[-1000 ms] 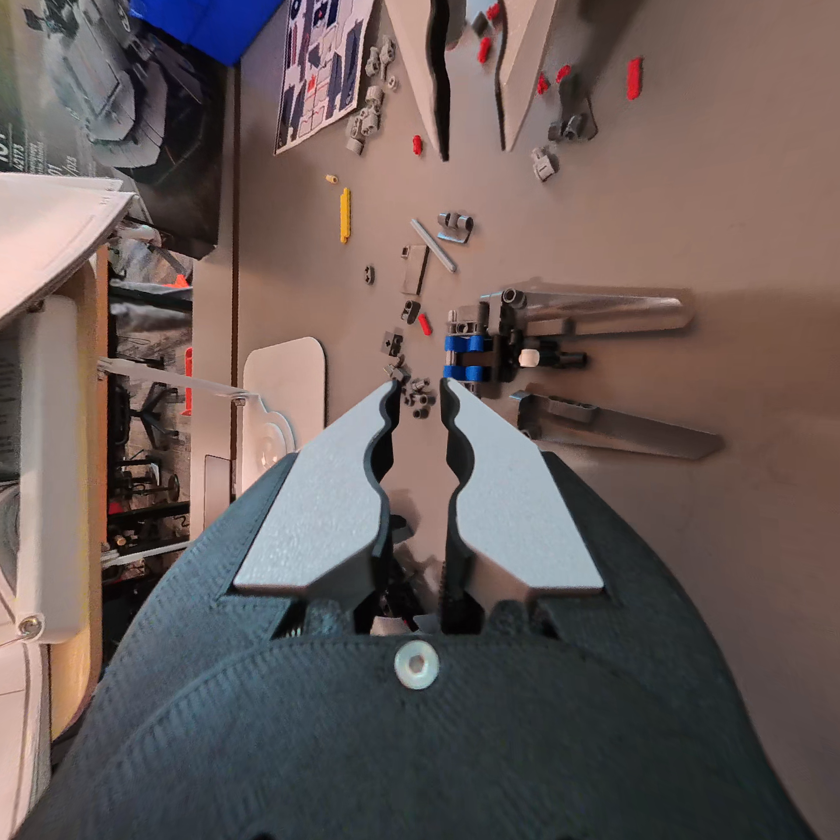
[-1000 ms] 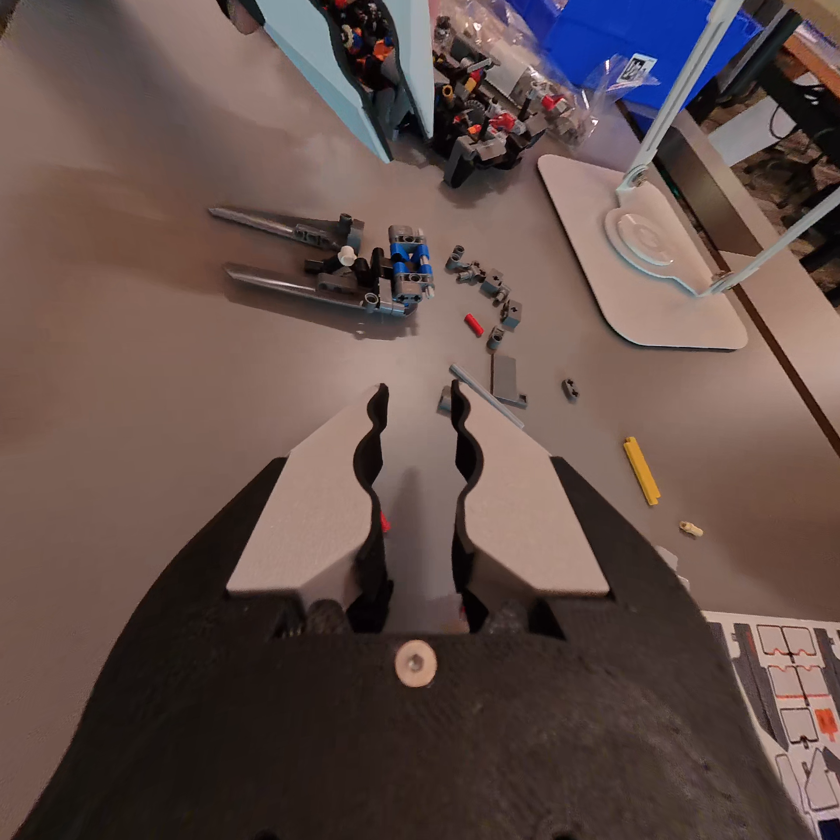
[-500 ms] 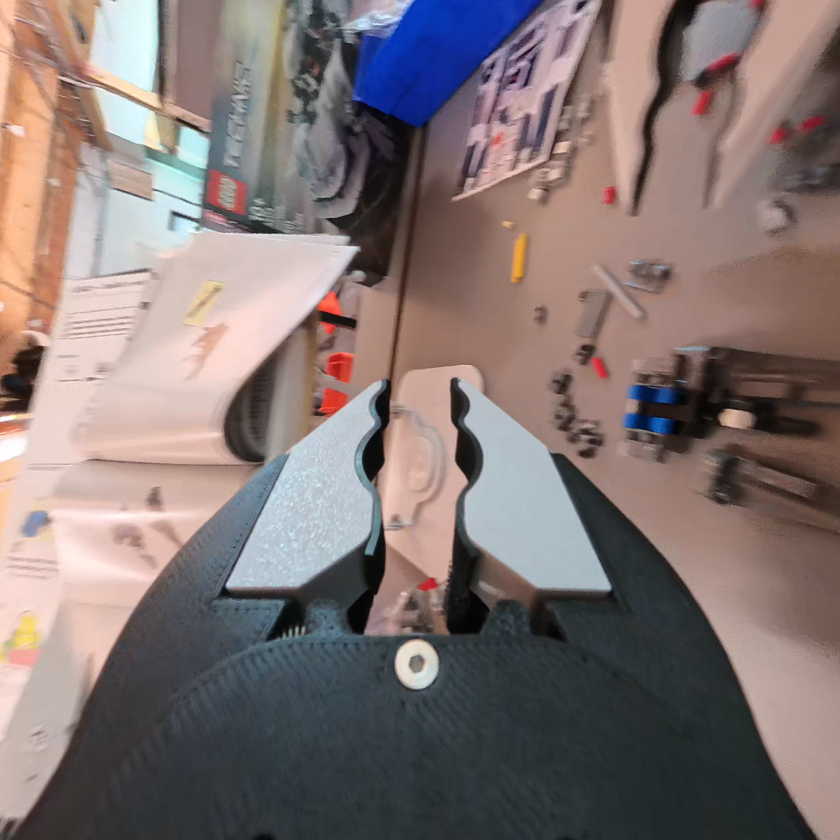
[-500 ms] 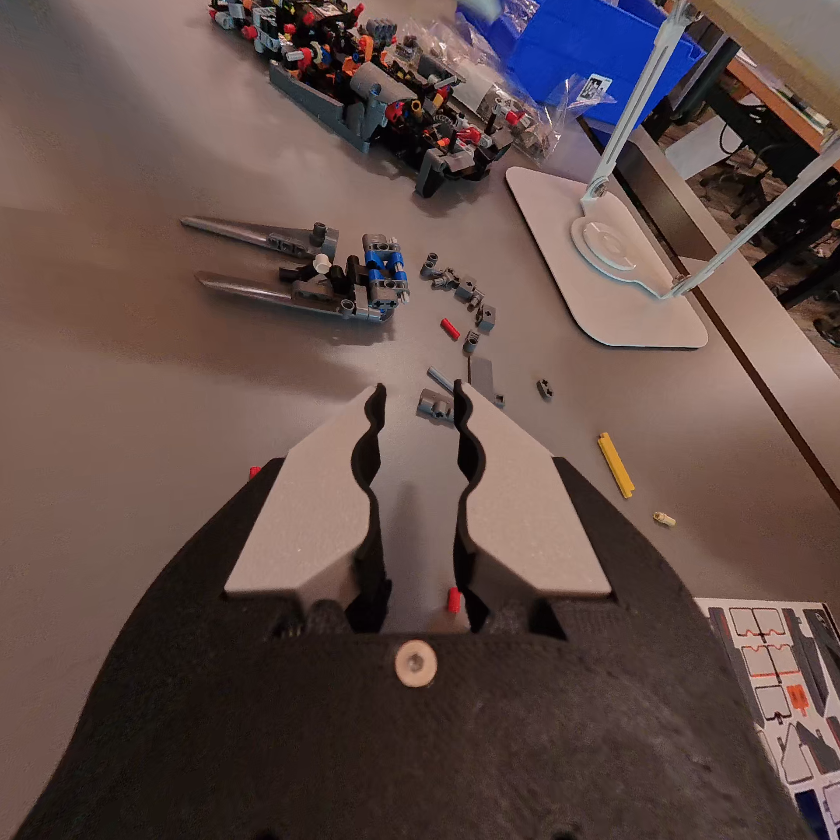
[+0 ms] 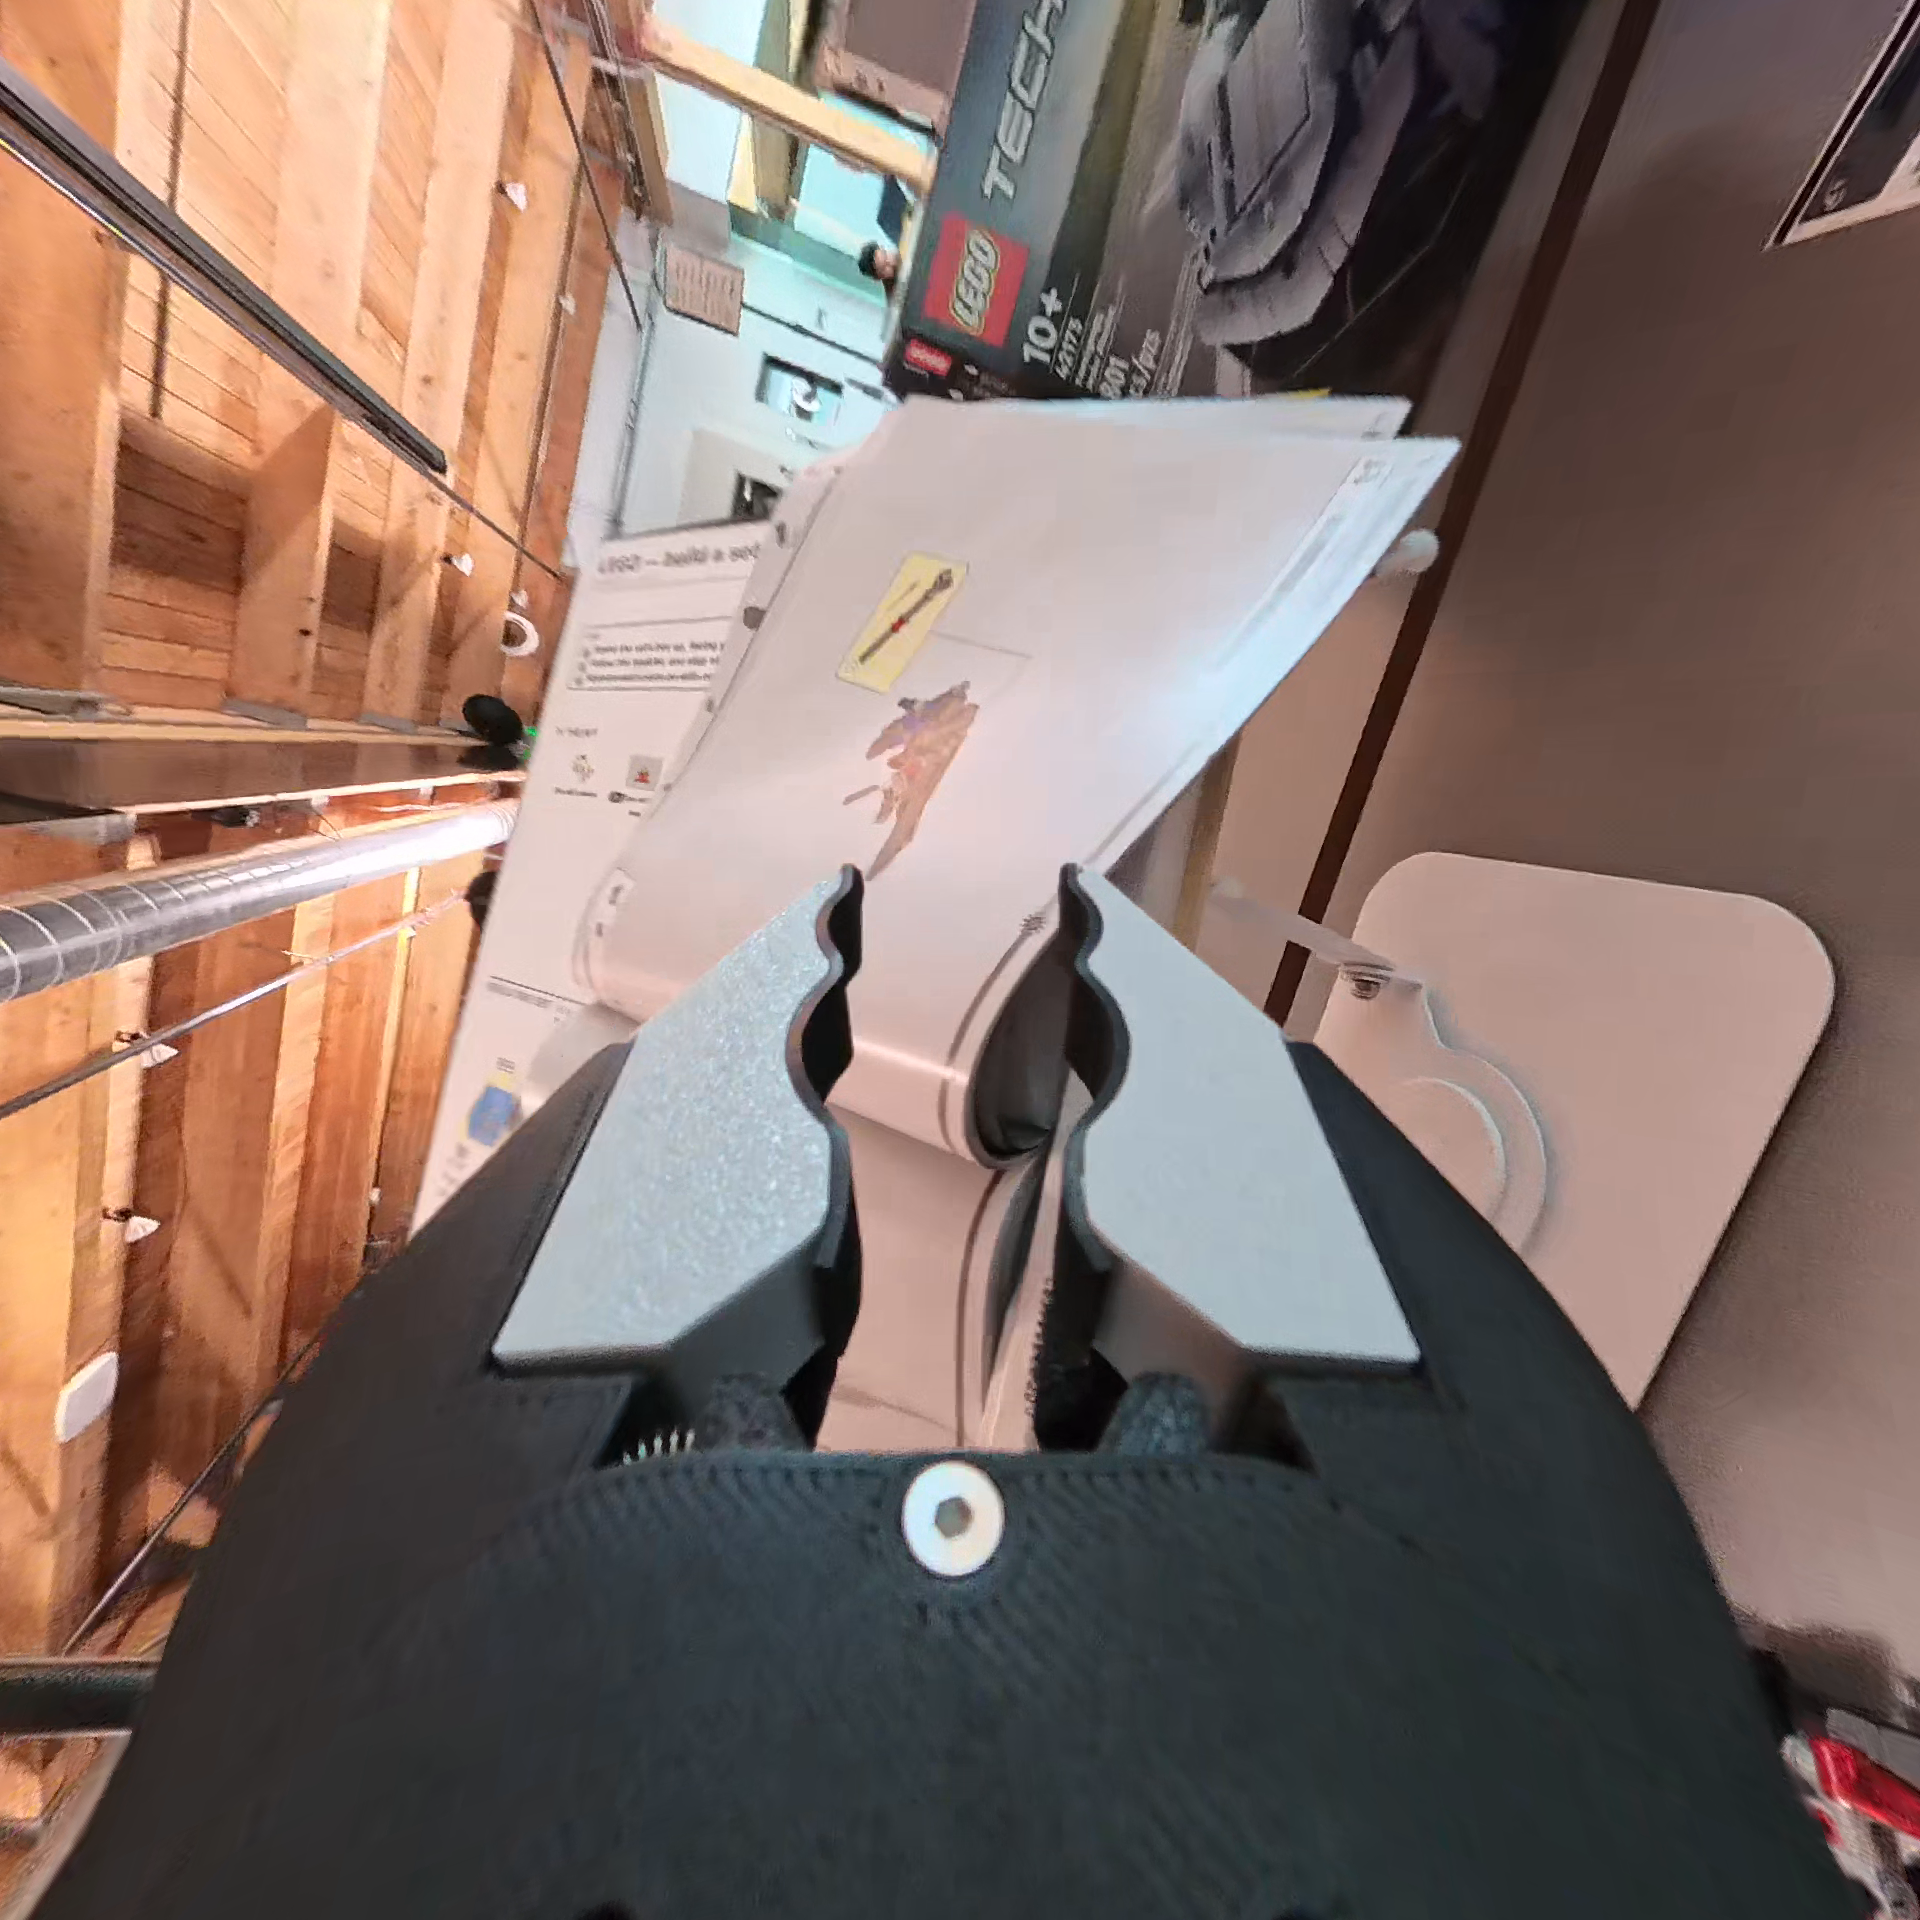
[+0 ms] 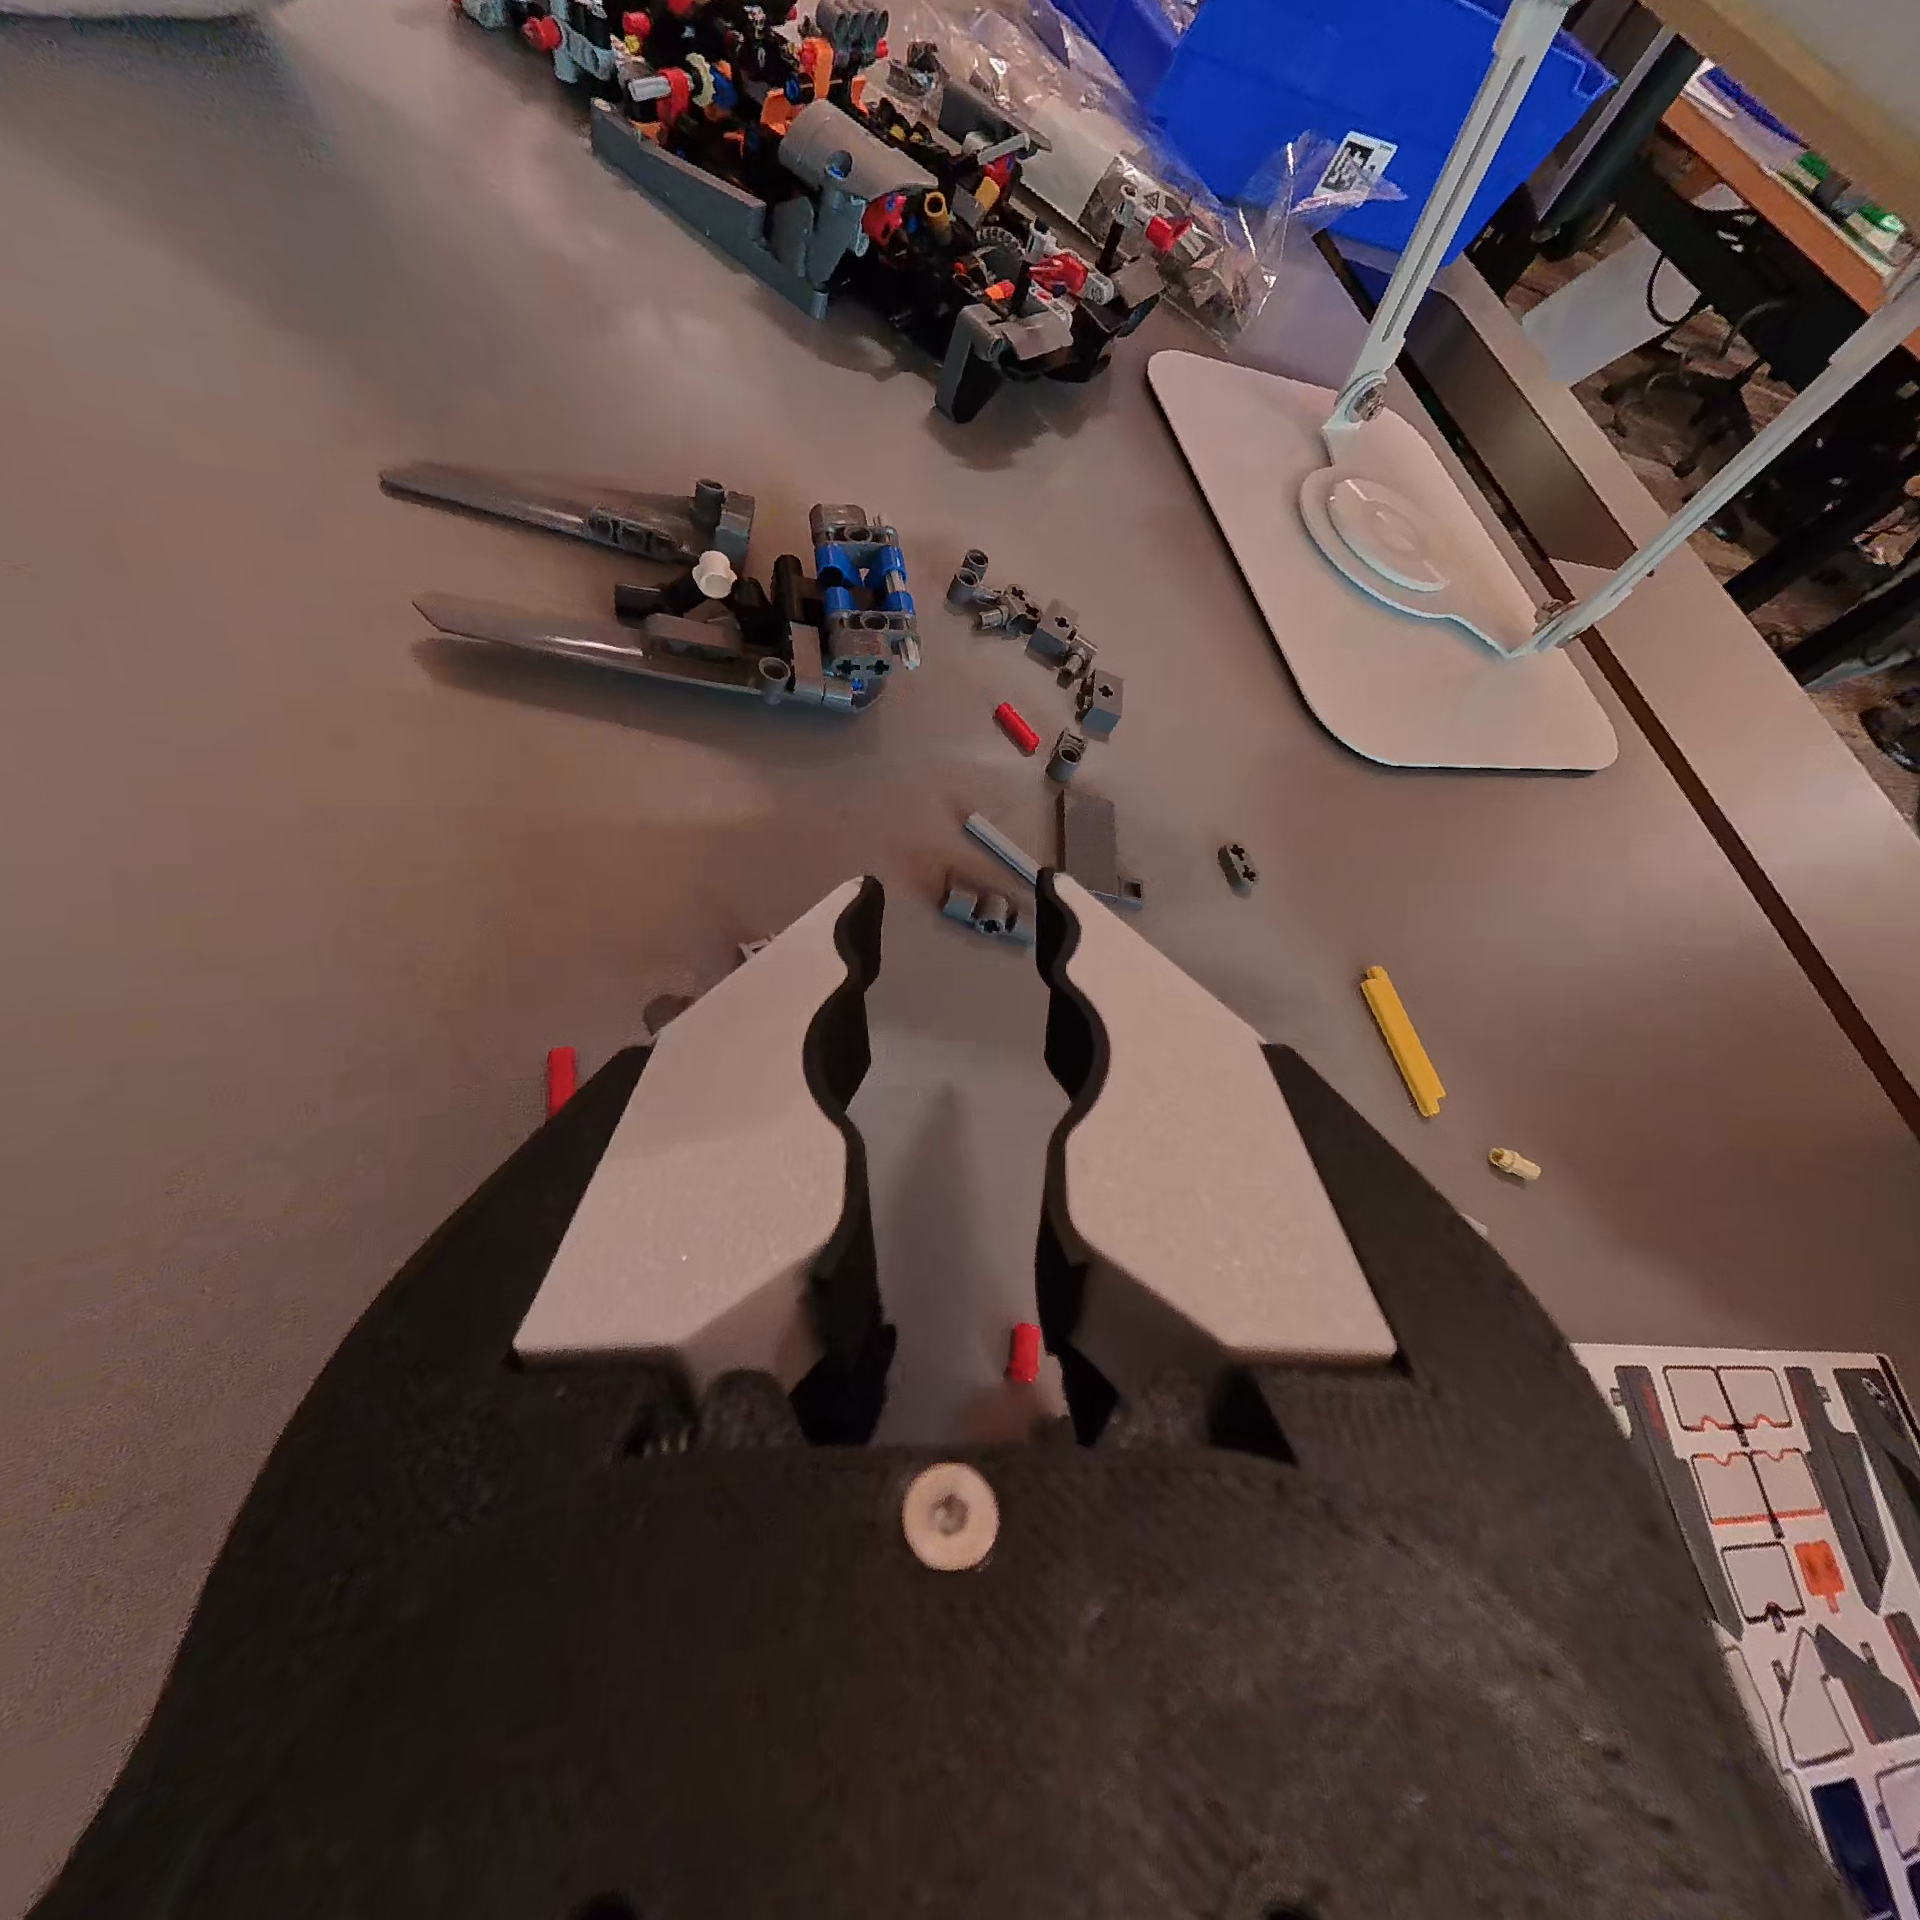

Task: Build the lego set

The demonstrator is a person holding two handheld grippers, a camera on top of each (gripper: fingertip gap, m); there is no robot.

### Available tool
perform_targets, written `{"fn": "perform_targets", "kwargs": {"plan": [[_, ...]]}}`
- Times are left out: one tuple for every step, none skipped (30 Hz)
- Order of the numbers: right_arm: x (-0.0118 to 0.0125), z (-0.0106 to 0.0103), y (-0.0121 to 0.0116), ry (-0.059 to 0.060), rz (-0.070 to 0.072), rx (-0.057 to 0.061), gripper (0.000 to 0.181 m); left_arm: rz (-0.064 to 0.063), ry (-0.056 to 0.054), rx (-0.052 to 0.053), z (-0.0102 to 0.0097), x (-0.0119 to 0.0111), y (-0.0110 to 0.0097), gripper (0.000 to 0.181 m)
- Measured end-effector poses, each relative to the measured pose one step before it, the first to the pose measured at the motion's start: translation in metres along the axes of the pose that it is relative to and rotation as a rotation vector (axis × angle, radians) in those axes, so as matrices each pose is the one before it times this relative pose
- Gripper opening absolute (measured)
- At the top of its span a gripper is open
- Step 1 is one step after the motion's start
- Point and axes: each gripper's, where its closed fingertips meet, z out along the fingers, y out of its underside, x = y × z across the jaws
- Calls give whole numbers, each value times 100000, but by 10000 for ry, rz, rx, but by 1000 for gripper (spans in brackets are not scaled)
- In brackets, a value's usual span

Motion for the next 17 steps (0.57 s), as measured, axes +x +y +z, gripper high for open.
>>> {"fn": "perform_targets", "kwargs": {"plan": [[-48,34,40,-19,-28,-27,28,69,149,-185,534,462,424,33],[-41,28,15,-18,-15,-17,28,134,57,-241,506,382,588,33],[-24,19,15,-10,-9,-8,28,24,84,-212,475,375,574,34],[-3,5,6,-2,-2,-10,27,-135,111,-79,392,351,370,33],[0,12,-9,2,1,1,27,-148,2,-46,336,137,298,31],[-11,-15,-30,0,-1,10,27,-44,-51,-51,260,23,266,29],[3,-7,-16,8,-4,3,27,-23,-3,-24,181,41,160,28],[23,-10,-8,20,-7,-2,27,-73,50,37,72,89,18,28],[28,-14,-19,20,-9,0,26,-93,24,46,7,34,-53,27],[8,-17,-29,7,-3,2,26,-41,18,-18,-6,31,-4,27],[3,-15,-16,6,-2,-2,26,7,-4,-48,-8,8,33,27],[6,1,-13,12,-14,-8,26,1,-1,-38,32,47,38,27],[-9,3,-11,10,-19,-5,26,-33,36,-41,48,119,68,28],[-25,4,2,0,-9,-5,25,-40,49,-52,97,179,102,29],[-10,12,-6,-1,-2,-5,25,16,17,-5,90,190,34,30],[-2,0,-14,6,-3,-3,25,49,-10,10,43,142,-20,30],[12,7,2,8,-3,-7,25,58,-18,-5,-2,95,-18,30]]}}
